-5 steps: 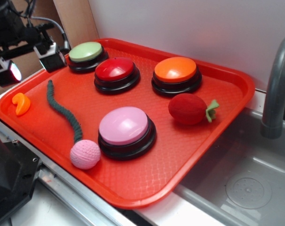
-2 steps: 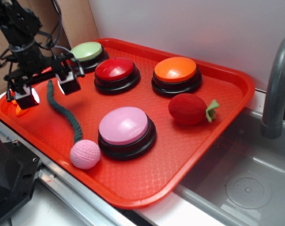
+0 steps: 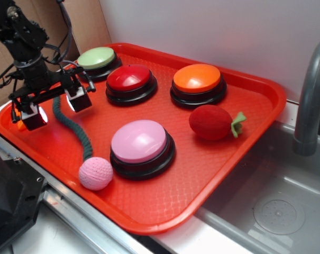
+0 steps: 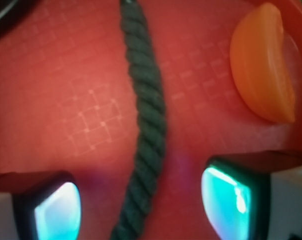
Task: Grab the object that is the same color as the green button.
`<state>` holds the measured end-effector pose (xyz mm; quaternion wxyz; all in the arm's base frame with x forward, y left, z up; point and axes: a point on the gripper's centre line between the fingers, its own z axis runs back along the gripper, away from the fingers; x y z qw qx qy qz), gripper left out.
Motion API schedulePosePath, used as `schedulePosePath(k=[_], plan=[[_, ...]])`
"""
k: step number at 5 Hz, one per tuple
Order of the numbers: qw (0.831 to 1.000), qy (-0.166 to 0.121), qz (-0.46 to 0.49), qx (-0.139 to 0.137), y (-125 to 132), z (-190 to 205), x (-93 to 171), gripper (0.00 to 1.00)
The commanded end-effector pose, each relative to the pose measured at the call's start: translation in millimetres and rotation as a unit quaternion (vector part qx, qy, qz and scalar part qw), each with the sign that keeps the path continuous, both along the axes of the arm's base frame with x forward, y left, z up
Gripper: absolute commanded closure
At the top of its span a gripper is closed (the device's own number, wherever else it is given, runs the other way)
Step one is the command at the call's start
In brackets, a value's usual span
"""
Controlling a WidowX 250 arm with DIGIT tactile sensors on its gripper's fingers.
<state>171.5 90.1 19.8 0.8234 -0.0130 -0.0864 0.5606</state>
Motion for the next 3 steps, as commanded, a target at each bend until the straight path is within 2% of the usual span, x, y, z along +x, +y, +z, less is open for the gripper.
schedulePosePath(k=[1, 3], plan=[[1.0, 0.01, 0.006, 0.011, 3.0, -13.1, -3.6, 0.99], [1.0, 0.02, 0.012, 0.011, 1.8, -19.5, -4.8, 1.0]])
